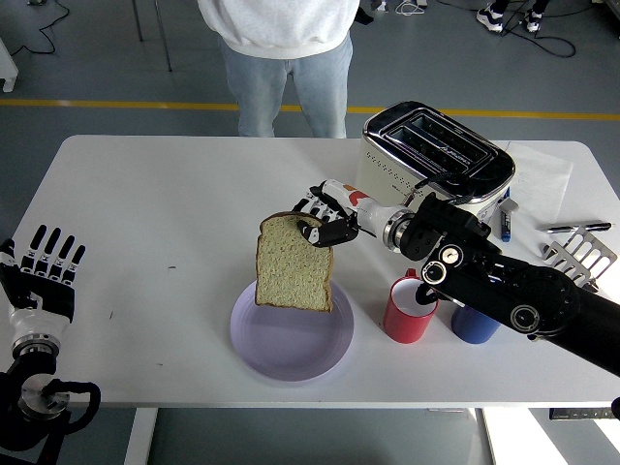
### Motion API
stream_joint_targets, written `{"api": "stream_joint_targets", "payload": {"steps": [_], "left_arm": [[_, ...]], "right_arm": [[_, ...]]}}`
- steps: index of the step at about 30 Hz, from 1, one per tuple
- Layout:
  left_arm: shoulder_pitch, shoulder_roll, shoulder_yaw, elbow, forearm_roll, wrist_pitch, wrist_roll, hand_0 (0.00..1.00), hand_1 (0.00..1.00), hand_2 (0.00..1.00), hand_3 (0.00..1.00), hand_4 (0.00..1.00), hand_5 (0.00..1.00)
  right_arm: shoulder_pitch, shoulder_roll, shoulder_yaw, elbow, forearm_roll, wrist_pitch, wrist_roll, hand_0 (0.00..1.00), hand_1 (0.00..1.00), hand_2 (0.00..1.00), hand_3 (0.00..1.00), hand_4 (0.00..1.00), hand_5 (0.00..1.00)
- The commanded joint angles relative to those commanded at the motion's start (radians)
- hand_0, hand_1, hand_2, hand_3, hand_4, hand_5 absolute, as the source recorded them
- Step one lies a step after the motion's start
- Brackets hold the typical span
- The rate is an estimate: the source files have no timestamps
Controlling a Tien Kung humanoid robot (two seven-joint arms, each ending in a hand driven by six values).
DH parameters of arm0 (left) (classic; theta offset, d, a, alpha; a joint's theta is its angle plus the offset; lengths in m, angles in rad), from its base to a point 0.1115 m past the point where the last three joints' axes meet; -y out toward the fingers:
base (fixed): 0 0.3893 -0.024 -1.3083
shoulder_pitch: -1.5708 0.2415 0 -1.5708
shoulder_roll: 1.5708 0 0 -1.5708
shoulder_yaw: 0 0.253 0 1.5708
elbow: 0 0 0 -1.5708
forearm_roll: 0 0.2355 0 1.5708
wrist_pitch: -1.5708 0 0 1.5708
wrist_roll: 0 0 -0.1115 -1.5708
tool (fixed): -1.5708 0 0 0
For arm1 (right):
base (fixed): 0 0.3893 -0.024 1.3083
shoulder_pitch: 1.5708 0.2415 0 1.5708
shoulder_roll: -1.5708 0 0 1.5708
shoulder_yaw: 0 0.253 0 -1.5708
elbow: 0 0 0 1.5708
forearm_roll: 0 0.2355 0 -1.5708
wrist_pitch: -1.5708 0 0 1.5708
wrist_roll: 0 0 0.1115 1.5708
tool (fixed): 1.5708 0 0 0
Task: Push plate across desktop,pick up the break from the machine,place the break in the plate
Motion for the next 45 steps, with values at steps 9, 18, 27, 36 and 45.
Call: {"api": "stream_joint_targets", "payload": {"steps": [9,18,27,36,45], "left_arm": [[0.0,0.0,0.002,0.001,0.001,0.005,0.003,0.734,0.763,0.793,0.728,0.58,0.998],[0.006,0.0,0.003,0.0,0.006,0.019,0.01,0.733,0.762,0.794,0.73,0.577,0.998],[0.011,0.0,0.007,0.0,0.008,0.029,0.014,0.733,0.762,0.795,0.73,0.579,0.998],[0.015,0.0,0.008,0.0,0.006,0.029,0.011,0.733,0.76,0.795,0.729,0.579,0.998],[0.011,0.0,0.013,-0.003,0.001,0.036,0.01,0.732,0.76,0.793,0.723,0.566,0.997]], "right_arm": [[-0.021,0.021,-0.044,-0.036,0.061,0.019,0.01,0.253,0.338,0.4,0.438,0.316,0.022],[-0.035,0.053,-0.1,-0.106,0.083,-0.01,0.083,0.342,0.388,0.438,0.467,0.305,0.037],[-0.045,0.083,-0.129,-0.182,0.046,0.0,0.157,0.389,0.455,0.492,0.49,0.332,0.042],[-0.049,0.092,-0.14,-0.231,-0.018,0.0,0.208,0.403,0.507,0.53,0.522,0.381,0.101],[-0.049,0.099,-0.117,-0.262,-0.134,0.011,0.248,0.798,0.792,0.757,0.697,0.721,0.342]]}}
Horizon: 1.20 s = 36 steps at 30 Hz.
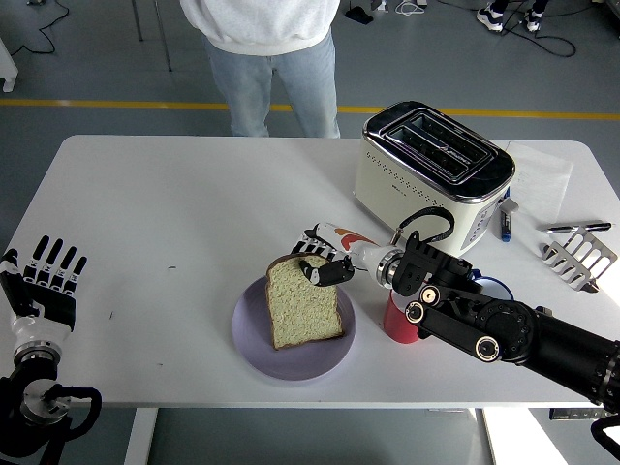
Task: Push plate across desktop,pick up the break from the machine,place the break in the plate
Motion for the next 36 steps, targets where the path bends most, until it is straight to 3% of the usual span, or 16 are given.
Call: {"api": "stream_joint_targets", "payload": {"steps": [5,6,7,18,23,28,29,30,33,35,36], "left_arm": [[-0.004,0.0,-0.004,-0.001,0.0,-0.001,-0.002,0.732,0.76,0.793,0.723,0.566,0.997],[-0.004,0.0,-0.004,-0.001,-0.001,-0.001,-0.002,0.732,0.759,0.793,0.72,0.563,0.994],[-0.004,0.0,-0.004,-0.001,-0.001,-0.001,-0.002,0.732,0.759,0.793,0.72,0.563,0.994],[-0.009,0.0,-0.007,-0.001,-0.001,-0.002,-0.005,0.728,0.756,0.792,0.716,0.561,0.99],[-0.01,0.0,-0.01,0.0,0.0,-0.002,-0.005,0.728,0.756,0.792,0.716,0.561,0.99],[-0.012,0.0,-0.011,0.001,0.001,-0.003,-0.004,0.728,0.756,0.791,0.713,0.562,0.989],[-0.013,0.0,-0.011,0.001,0.001,-0.003,-0.004,0.728,0.756,0.791,0.713,0.562,0.989],[-0.013,0.0,-0.011,0.001,0.001,-0.003,-0.004,0.727,0.755,0.79,0.712,0.561,0.991],[-0.013,0.0,-0.01,0.002,0.002,-0.003,-0.003,0.727,0.755,0.79,0.712,0.561,0.991],[-0.012,0.0,-0.009,0.002,0.002,-0.004,-0.002,0.727,0.755,0.79,0.712,0.561,0.991],[-0.012,0.0,-0.009,0.002,0.002,-0.004,-0.002,0.727,0.756,0.79,0.713,0.56,0.991]], "right_arm": [[0.002,-0.003,0.007,-0.008,-0.004,0.038,0.007,0.798,0.792,0.757,0.697,0.721,0.342],[0.002,-0.003,0.008,-0.009,-0.008,0.041,0.013,0.871,0.835,0.84,0.772,0.752,0.384],[0.002,-0.003,0.008,-0.009,-0.009,0.042,0.014,0.871,0.835,0.84,0.772,0.752,0.384],[0.0,-0.01,0.044,0.027,-0.035,-0.023,0.055,0.898,0.856,0.872,0.826,0.78,0.421],[-0.009,-0.032,0.096,0.104,-0.068,-0.037,0.074,0.898,0.856,0.872,0.826,0.78,0.421],[-0.041,-0.07,0.219,0.246,-0.098,-0.045,0.122,0.883,0.843,0.853,0.815,0.769,0.42],[-0.047,-0.077,0.239,0.267,-0.087,-0.044,0.133,0.883,0.843,0.853,0.815,0.769,0.42],[-0.054,-0.085,0.272,0.296,-0.062,-0.043,0.15,0.862,0.817,0.82,0.805,0.703,0.414],[-0.086,-0.113,0.379,0.379,0.055,-0.042,0.182,0.862,0.817,0.82,0.805,0.703,0.414],[-0.104,-0.126,0.439,0.416,0.13,-0.047,0.162,0.862,0.817,0.82,0.805,0.703,0.414],[-0.107,-0.127,0.453,0.422,0.158,-0.048,0.159,0.834,0.79,0.787,0.787,0.536,0.473]]}}
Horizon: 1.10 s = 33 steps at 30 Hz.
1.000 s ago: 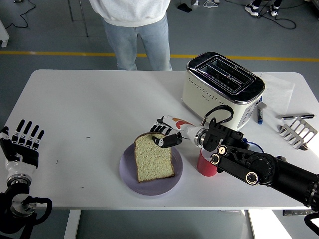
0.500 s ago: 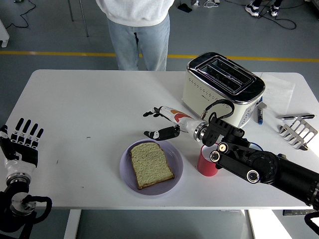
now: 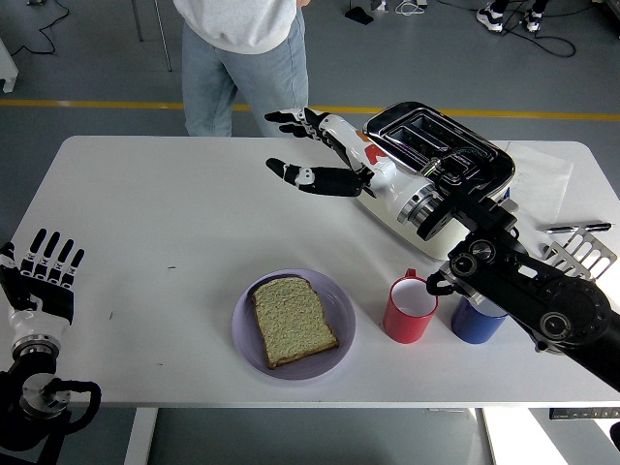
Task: Push plate across desktop,pick up the break from the machine,place the break in the plate
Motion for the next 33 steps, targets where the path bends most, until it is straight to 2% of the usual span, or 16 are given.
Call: {"api": "stream_joint_targets", "payload": {"steps": [5,6,12,14,17,20,24,26,28,33], "left_arm": [[0.003,0.0,-0.003,-0.003,0.005,-0.003,0.0,0.727,0.756,0.79,0.713,0.56,0.991],[0.005,0.0,-0.004,-0.004,0.006,-0.003,0.001,0.727,0.755,0.79,0.713,0.56,0.992],[0.012,0.0,-0.006,-0.017,0.027,-0.008,0.005,0.728,0.756,0.79,0.712,0.562,0.994],[0.013,0.0,-0.006,-0.019,0.03,-0.008,0.005,0.728,0.756,0.79,0.712,0.562,0.994],[0.015,0.0,-0.004,-0.031,0.047,-0.015,0.004,0.728,0.756,0.79,0.712,0.562,0.994],[0.015,0.0,-0.001,-0.038,0.052,-0.017,0.003,0.728,0.756,0.79,0.714,0.562,0.993],[0.012,0.0,0.002,-0.048,0.057,-0.021,0.008,0.729,0.756,0.789,0.714,0.563,0.994],[0.012,0.0,0.002,-0.05,0.058,-0.022,0.009,0.729,0.756,0.789,0.714,0.563,0.994],[0.012,0.001,0.005,-0.056,0.06,-0.026,0.013,0.729,0.756,0.789,0.714,0.563,0.994],[0.002,0.005,0.012,-0.066,0.065,-0.034,0.021,0.729,0.756,0.789,0.717,0.565,0.996]], "right_arm": [[-0.086,-0.04,0.167,0.077,0.184,-0.008,-0.006,0.834,0.79,0.787,0.787,0.536,0.473],[-0.104,-0.048,0.208,0.085,0.215,-0.013,-0.007,0.824,0.78,0.775,0.769,0.517,0.524],[-0.227,-0.086,0.429,0.11,0.374,0.001,-0.026,0.819,0.771,0.77,0.762,0.512,0.54],[-0.245,-0.088,0.477,0.113,0.399,0.004,-0.028,0.819,0.771,0.77,0.762,0.512,0.54],[-0.328,-0.095,0.585,0.119,0.461,0.016,-0.031,0.819,0.771,0.77,0.762,0.512,0.54],[-0.382,-0.102,0.663,0.111,0.464,0.011,-0.025,0.812,0.761,0.763,0.751,0.5,0.566],[-0.453,-0.115,0.733,0.101,0.482,0.008,-0.015,0.809,0.759,0.761,0.746,0.499,0.571],[-0.465,-0.117,0.741,0.1,0.488,0.009,-0.013,0.809,0.759,0.761,0.746,0.499,0.571],[-0.519,-0.121,0.765,0.098,0.517,0.014,-0.005,0.809,0.759,0.761,0.746,0.499,0.571],[-0.593,-0.106,0.791,0.098,0.531,0.027,-0.014,0.809,0.758,0.761,0.744,0.495,0.576]]}}
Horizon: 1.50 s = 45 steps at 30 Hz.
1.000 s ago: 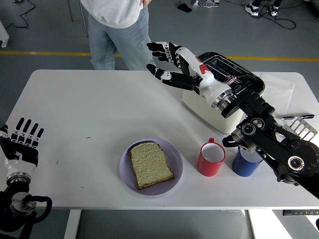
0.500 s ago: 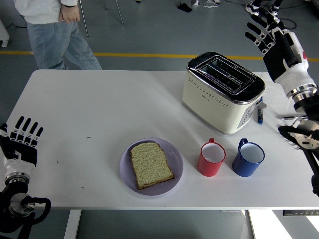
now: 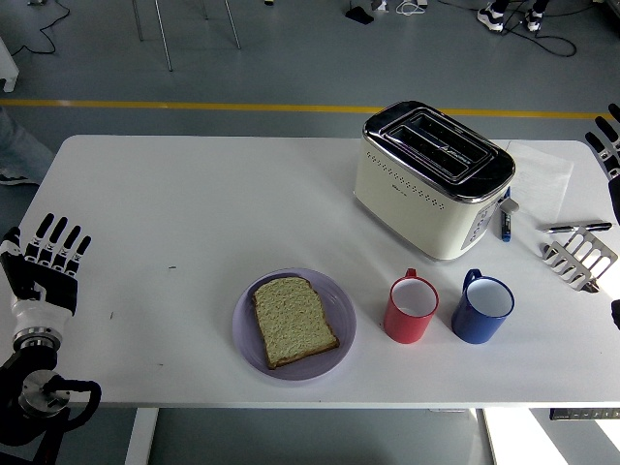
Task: Push plate across desktop,pick up the break from the machine,place the break in the plate
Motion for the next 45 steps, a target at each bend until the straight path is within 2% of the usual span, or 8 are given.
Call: {"api": "stream_joint_targets", "payload": {"steps": [7,11,24,45], "left_arm": [[-0.015,0.001,0.001,0.003,0.007,-0.009,0.005,0.73,0.756,0.789,0.717,0.565,0.998],[-0.012,0.0,-0.001,0.001,0.009,-0.011,0.006,0.73,0.755,0.788,0.718,0.566,0.998],[-0.029,-0.005,-0.011,0.009,0.02,-0.029,0.026,0.731,0.757,0.786,0.718,0.57,0.998],[-0.035,-0.005,-0.032,-0.004,0.034,-0.042,0.081,0.733,0.758,0.784,0.719,0.572,0.998]], "right_arm": [[-0.092,0.046,0.047,-0.006,-0.012,0.044,-0.038,0.809,0.757,0.76,0.748,0.494,0.579],[-0.121,0.059,0.053,-0.009,-0.021,0.06,-0.051,0.812,0.758,0.766,0.751,0.493,0.584],[-0.114,0.07,0.034,-0.049,-0.001,0.048,-0.05,0.806,0.756,0.759,0.746,0.492,0.586],[-0.115,0.066,0.032,-0.052,0.001,0.047,-0.043,0.799,0.751,0.756,0.744,0.489,0.588]]}}
